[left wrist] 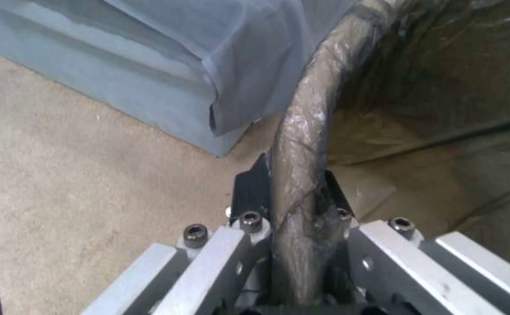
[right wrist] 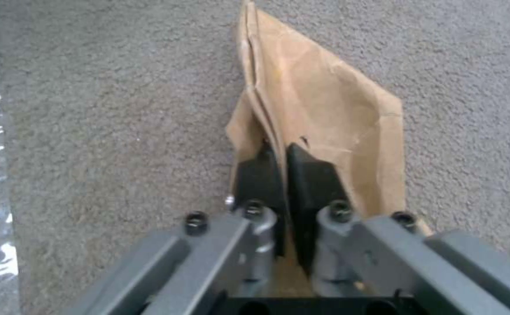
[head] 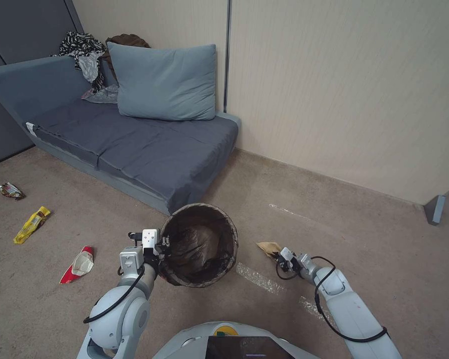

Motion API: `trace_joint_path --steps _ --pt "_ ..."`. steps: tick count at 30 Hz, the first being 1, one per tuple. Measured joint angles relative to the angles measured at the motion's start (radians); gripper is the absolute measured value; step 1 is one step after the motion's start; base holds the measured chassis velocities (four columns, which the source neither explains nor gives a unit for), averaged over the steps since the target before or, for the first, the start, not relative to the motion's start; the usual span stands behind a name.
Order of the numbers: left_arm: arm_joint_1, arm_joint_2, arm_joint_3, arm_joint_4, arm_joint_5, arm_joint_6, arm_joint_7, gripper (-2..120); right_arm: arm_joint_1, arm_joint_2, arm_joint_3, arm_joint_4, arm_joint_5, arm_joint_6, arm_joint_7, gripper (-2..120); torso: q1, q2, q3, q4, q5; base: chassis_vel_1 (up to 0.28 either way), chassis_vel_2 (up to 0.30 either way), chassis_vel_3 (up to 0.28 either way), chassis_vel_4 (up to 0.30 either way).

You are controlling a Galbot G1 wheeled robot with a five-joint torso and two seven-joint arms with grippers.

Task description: Pick up the trash bin, then pick up the garbage from the floor and place it into the trash bin.

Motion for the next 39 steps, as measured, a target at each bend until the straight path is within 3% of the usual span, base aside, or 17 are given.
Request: trace_joint_path --steps 14,19,24,26,30,39 --pt "-0.011 0.000 0.002 0.006 -0.005 0.003 -0.001 3 -0.007 -0.007 0.023 -0.024 0.012 0.057 0.012 0 0.000 0.000 0.000 -0.0001 0.0000 0.000 0.000 0.000 0.000" --pt "-0.015 0.000 -0.001 0.016 -0.008 0.003 -0.002 3 -0.029 -0.011 0.023 0.019 0.118 0.083 0.082 0 0.000 0.000 0.000 -0.0005 0.0000 0.000 0.000 0.000 0.000" --pt "-0.023 0.000 -0.001 0.037 -0.016 0.003 -0.008 3 -0.144 -0.019 0.039 0.289 0.312 0.103 0.170 0 0.000 0.000 0.000 -0.0001 -0.0001 0.000 0.000 0.000 0.000" --pt "-0.024 -0.001 0.000 0.039 -0.017 0.003 -0.009 3 -0.161 -0.020 0.042 0.328 0.328 0.106 0.171 0 0.000 0.000 0.000 -0.0002 -0.0001 0.000 0.000 0.000 0.000" --pt "-0.027 -0.001 0.003 0.045 -0.019 0.005 -0.013 3 -0.237 -0.030 0.057 0.528 0.396 0.125 0.164 0 0.000 0.000 0.000 -0.0001 -0.0003 0.000 0.000 0.000 0.000" --pt "-0.027 0.002 0.006 0.047 -0.021 0.006 -0.014 3 -0.303 -0.034 0.052 0.749 0.504 0.147 0.107 0 0.000 0.000 0.000 0.0001 -0.0002 0.000 0.000 0.000 0.000"
